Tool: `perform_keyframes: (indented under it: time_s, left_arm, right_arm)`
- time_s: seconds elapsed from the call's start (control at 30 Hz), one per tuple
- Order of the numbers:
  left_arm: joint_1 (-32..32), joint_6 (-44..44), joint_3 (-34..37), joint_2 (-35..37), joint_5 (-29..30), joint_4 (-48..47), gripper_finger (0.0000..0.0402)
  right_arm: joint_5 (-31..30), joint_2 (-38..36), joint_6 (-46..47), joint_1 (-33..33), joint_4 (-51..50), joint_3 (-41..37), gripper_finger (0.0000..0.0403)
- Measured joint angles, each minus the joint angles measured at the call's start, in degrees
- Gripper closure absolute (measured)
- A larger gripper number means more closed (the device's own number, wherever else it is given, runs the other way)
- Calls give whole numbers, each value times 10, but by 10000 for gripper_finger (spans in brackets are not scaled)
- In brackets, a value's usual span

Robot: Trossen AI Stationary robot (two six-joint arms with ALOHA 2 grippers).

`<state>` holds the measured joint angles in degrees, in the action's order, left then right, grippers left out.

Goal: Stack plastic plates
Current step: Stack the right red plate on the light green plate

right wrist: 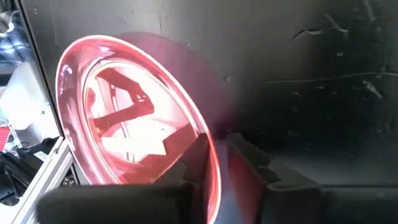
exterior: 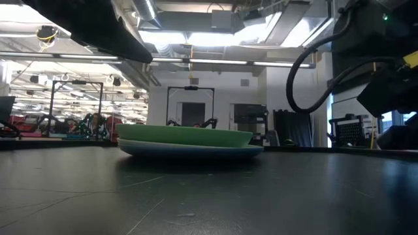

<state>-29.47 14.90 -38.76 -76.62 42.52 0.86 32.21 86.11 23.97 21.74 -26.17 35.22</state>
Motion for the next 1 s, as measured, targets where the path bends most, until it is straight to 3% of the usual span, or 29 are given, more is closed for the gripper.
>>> perform_keyframes:
  time_s: [0.17, 0.4, 0.67, 0.87, 1.0]
  left_arm:
    - [0, 0, 0, 0, 0, 0, 292]
    - [0, 0, 0, 0, 0, 0, 292]
    - [0, 0, 0, 0, 0, 0, 292]
    - [0, 0, 0, 0, 0, 0, 292]
    - [0, 0, 0, 0, 0, 0, 292]
  right_arm:
    - [5, 1, -11, 0, 14, -1, 398]
    - [6, 1, -35, 0, 20, 12, 400]
    - [13, 0, -53, -38, -19, 101, 401]
    - [-42, 0, -141, -89, -66, 186, 401]
    - [-113, 0, -202, -129, -85, 241, 401]
